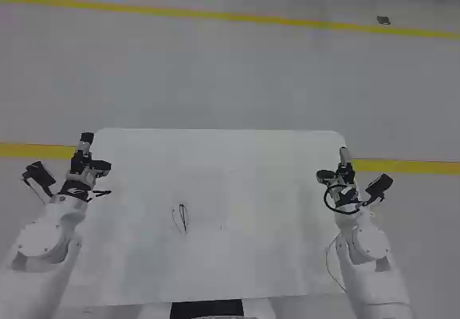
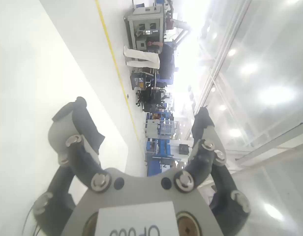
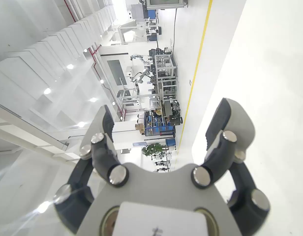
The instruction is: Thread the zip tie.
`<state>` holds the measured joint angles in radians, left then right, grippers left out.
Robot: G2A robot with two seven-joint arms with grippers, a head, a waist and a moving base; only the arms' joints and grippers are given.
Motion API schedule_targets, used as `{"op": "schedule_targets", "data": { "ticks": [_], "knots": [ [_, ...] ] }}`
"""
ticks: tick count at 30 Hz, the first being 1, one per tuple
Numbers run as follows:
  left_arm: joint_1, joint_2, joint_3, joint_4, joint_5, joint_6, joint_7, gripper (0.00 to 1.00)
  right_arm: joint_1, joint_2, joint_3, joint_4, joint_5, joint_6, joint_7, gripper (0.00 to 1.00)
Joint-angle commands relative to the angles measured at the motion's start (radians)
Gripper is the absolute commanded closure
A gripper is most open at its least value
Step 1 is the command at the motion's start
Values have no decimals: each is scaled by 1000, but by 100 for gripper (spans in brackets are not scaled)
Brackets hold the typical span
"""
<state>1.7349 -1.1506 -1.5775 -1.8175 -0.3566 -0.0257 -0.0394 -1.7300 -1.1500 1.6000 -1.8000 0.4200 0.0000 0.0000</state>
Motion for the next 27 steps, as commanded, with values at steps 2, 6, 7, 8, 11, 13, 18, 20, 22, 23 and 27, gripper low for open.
{"op": "schedule_targets", "data": {
  "ticks": [2,6,7,8,11,13,18,20,22,23,27],
  "knots": [
    [2,-1,-2,-2,-15,-22,-17,0,0,0,0,0,0,0,0,0],
    [3,-1,-2,-3,-16,-23,-18,0,0,0,0,0,0,0,0,22],
    [3,-1,-2,-2,-15,-22,-18,0,0,0,0,0,0,0,0,0],
    [2,-1,-2,-2,-15,-22,-17,0,0,0,0,0,0,0,0,0],
    [2,-1,-2,-2,-15,-22,-17,22,0,0,0,0,0,0,0,0],
    [-3,1,9,-29,-1,-28,-71,0,0,0,0,0,0,0,0,0],
    [2,13,0,-61,97,2,-212,0,0,0,0,0,0,0,0,0],
    [13,20,-2,-83,155,51,-283,0,0,0,0,0,0,0,0,0],
    [16,27,-9,-107,192,91,-361,0,0,0,0,0,0,0,0,0],
    [16,29,-11,-111,197,92,-373,0,0,0,0,0,0,0,0,0],
    [16,29,-11,-111,197,92,-373,0,0,0,0,0,0,0,0,0]
  ]
}}
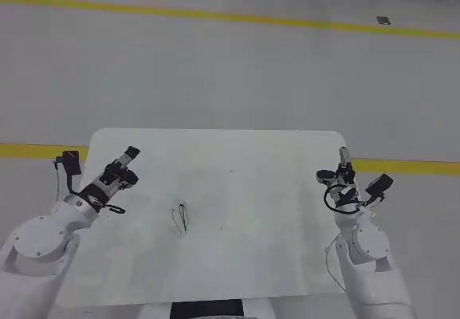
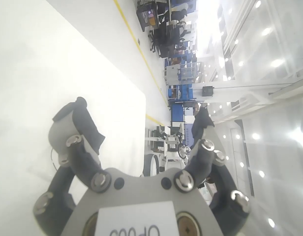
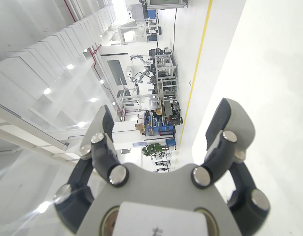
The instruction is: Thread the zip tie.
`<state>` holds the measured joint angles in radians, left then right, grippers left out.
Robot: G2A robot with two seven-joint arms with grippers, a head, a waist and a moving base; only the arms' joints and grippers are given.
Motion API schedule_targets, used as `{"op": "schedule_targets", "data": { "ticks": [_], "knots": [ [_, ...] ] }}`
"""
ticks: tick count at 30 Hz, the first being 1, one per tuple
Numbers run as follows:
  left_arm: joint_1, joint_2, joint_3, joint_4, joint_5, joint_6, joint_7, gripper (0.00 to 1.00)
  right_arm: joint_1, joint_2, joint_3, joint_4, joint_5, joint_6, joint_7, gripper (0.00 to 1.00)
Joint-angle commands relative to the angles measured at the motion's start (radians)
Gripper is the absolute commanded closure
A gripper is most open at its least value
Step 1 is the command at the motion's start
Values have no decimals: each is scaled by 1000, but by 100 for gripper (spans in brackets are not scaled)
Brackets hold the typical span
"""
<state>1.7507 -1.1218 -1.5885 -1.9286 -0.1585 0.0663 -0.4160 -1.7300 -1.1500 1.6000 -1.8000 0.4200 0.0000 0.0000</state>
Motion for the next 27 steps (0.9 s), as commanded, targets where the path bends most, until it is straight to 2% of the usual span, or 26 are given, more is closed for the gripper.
{"op": "schedule_targets", "data": {
  "ticks": [1,5,10,12,15,17,21,22,27],
  "knots": [
    [0,0,0,0,-1,-1,3,0,0,0,0,0,0,0,0,0],
    [0,0,0,0,-1,-1,3,0,0,0,0,0,0,0,0,0],
    [-26,6,17,-42,51,-1,-80,0,0,0,0,0,0,0,0,0],
    [-34,8,30,-62,79,6,-89,0,0,0,0,0,0,0,0,0],
    [-62,14,69,-99,172,43,-160,0,0,0,0,0,0,0,0,0],
    [-91,21,105,-120,279,90,-233,0,0,0,0,0,0,0,0,0],
    [-140,32,170,-147,436,178,-352,0,0,0,0,0,0,0,0,0],
    [-148,33,180,-151,462,192,-364,0,0,0,0,0,0,0,0,0],
    [-148,33,180,-151,462,192,-364,0,0,0,0,0,0,0,0,0]
  ]
}}
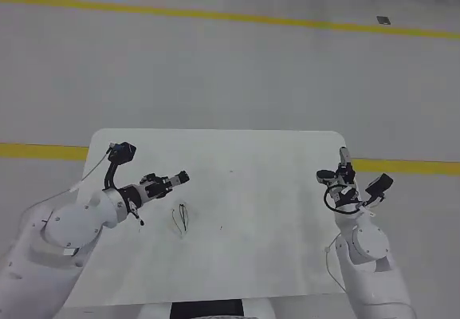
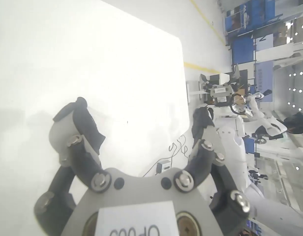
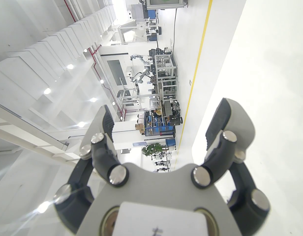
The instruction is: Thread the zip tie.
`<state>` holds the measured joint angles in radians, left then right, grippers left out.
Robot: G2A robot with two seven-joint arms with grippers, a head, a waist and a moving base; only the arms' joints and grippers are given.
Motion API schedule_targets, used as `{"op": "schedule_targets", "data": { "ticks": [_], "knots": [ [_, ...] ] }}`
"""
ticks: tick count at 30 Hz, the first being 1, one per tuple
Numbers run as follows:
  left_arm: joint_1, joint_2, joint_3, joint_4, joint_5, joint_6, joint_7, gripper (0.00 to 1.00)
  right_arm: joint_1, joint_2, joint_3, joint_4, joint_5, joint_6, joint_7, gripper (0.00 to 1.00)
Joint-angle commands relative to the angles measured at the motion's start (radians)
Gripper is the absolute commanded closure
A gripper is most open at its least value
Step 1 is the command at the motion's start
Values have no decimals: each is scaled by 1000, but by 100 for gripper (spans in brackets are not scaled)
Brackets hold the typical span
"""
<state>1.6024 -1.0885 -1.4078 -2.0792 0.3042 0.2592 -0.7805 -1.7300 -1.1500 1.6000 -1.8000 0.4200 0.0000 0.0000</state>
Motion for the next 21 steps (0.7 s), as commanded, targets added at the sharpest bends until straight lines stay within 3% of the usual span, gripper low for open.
{"op": "schedule_targets", "data": {
  "ticks": [1,6,7,11,14,16,21],
  "knots": [
    [0,0,0,0,-1,0,0,0,0,0,0,0,0,0,0,0],
    [-1,2,7,-5,20,-8,-14,0,0,0,0,0,0,0,0,0],
    [-5,5,19,-11,73,-10,-41,0,0,0,0,0,0,0,0,0],
    [-59,17,96,-37,300,81,-198,0,0,0,0,0,0,0,0,0],
    [-109,15,147,-15,410,81,-309,0,0,0,0,0,0,0,0,0],
    [-133,5,165,6,433,81,-343,0,0,0,0,0,0,0,0,0],
    [-135,4,169,10,440,81,-350,0,0,0,0,0,0,0,0,0]
  ]
}}
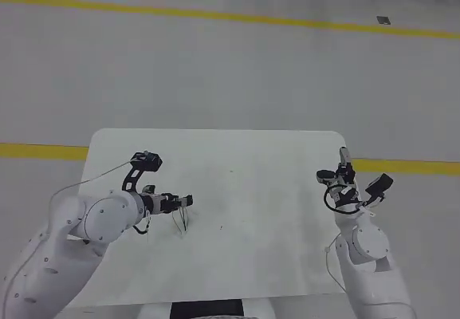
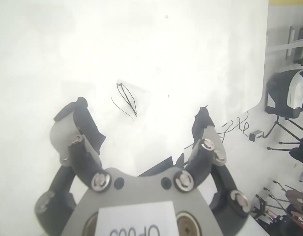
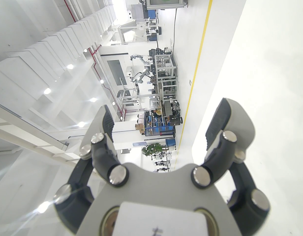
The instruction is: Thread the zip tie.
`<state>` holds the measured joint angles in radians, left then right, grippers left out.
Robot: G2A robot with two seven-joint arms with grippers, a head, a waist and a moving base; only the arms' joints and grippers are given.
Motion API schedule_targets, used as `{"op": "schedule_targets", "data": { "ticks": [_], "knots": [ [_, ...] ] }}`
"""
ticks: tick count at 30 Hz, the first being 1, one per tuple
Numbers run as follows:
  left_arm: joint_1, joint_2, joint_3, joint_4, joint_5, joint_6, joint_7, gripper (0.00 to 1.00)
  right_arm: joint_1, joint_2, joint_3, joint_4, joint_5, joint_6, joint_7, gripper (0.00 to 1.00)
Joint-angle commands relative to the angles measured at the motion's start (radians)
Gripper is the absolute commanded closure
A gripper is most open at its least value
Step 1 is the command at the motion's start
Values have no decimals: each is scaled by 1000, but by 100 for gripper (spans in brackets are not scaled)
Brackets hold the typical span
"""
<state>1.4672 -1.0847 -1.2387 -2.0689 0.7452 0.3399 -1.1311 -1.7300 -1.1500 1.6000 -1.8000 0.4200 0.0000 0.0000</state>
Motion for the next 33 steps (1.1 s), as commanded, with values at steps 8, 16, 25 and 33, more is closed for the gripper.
{"op": "schedule_targets", "data": {
  "ticks": [8,16,25,33],
  "knots": [
    [0,0,0,-1,-1,0,1,0,0,0,0,0,0,0,0,0],
    [-76,-16,148,53,173,0,-116,0,0,0,0,0,0,0,0,0],
    [-93,-47,171,89,253,0,-167,0,0,0,0,0,0,0,0,0],
    [-93,-47,171,89,253,0,-167,0,0,0,0,0,0,0,0,0]
  ]
}}
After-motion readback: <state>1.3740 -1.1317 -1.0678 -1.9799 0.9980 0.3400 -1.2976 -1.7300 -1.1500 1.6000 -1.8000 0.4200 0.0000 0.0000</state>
